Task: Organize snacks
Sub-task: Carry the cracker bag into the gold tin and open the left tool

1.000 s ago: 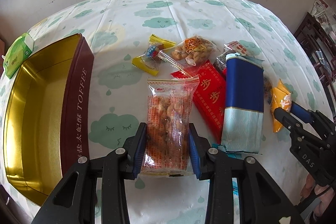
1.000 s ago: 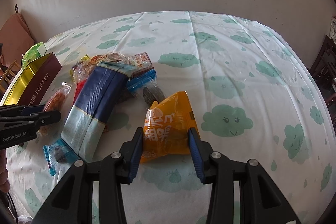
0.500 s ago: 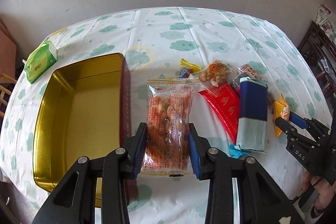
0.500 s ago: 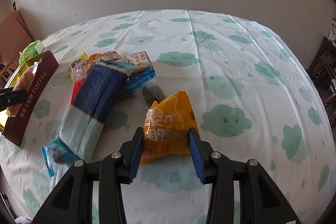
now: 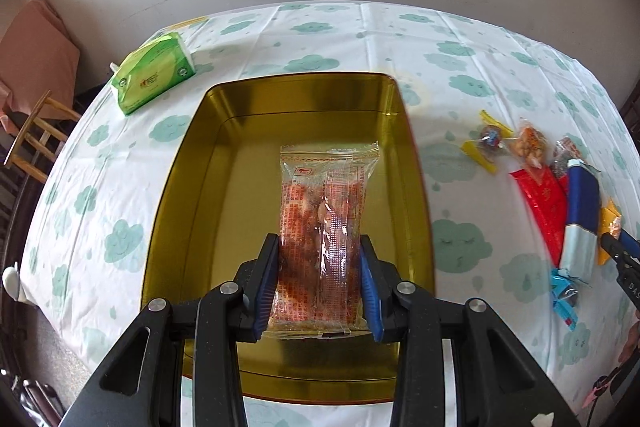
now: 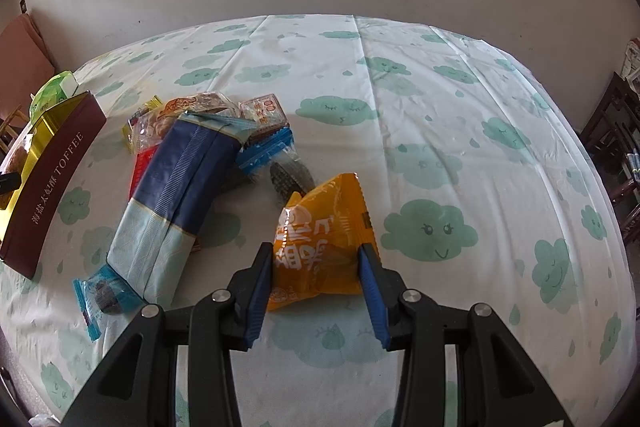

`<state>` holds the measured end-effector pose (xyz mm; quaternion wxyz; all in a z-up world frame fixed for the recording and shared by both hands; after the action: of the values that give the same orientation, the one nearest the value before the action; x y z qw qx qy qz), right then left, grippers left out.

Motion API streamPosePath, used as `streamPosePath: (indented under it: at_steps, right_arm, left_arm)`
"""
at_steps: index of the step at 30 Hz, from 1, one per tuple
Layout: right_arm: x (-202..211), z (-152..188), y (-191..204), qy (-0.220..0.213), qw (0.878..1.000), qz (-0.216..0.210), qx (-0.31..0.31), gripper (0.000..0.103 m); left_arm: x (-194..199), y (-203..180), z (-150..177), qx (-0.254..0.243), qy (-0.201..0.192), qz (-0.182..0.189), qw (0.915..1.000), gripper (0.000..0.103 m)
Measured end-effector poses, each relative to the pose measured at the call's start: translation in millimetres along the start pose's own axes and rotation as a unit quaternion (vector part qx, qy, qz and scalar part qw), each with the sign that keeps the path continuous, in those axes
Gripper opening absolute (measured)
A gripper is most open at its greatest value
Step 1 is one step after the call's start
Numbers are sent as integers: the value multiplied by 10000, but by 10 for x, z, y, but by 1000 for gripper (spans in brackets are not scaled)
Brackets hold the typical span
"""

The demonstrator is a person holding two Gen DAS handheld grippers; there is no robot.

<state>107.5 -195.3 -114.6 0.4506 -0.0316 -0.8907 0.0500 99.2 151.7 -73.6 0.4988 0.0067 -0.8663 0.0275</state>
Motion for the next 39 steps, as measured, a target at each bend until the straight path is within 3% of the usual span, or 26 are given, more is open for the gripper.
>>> streamPosePath:
  at_steps: [9,26,36,39]
  right_arm:
    - [-5,-6,0,41,10000,68,-10,43]
    - [6,-4,-7,41,9999,136,-67,42]
    - [18,-19,-51,31,9997,178,-175,41]
    - [45,-25,-68,1,9996,201,-211,41]
  left_arm:
    - [-152,477,176,245,244,-336,9988,33]
    - [-319,581,313,322,481,-324,9978,34]
    - [-315,600,313,280,489,-387,9977,42]
    - [-295,587,309,254,445,-379,9980,51]
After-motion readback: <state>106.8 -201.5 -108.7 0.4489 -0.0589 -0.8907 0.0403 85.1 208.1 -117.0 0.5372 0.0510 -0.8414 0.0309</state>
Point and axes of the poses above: each gripper's, at about its wrist camera, not at the fingertips, and x roughly against the way its jaws point, y to its left, z to its underside, the point moved 9 cm from there along -x, roughly the way its jaws point, and after that the axes turned 8 degrees about z, right-handed, at the moved point
